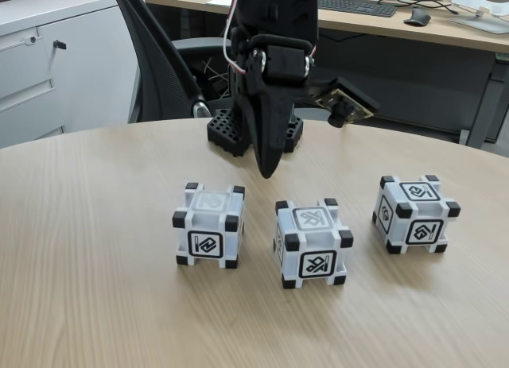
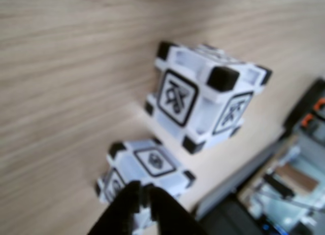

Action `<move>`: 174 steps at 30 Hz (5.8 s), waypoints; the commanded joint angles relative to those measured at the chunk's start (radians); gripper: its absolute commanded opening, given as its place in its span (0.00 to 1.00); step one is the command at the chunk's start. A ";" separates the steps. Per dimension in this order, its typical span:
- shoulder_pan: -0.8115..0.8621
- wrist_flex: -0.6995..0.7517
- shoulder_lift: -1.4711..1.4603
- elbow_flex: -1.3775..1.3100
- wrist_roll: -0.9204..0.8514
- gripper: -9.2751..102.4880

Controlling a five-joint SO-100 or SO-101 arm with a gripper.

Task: Stack cubes from left to right.

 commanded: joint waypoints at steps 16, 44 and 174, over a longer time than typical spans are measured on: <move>0.005 0.018 -0.008 -0.005 0.006 0.08; 0.005 0.017 -0.014 -0.008 -0.034 0.08; -0.647 -0.026 -1.756 -1.012 0.644 0.38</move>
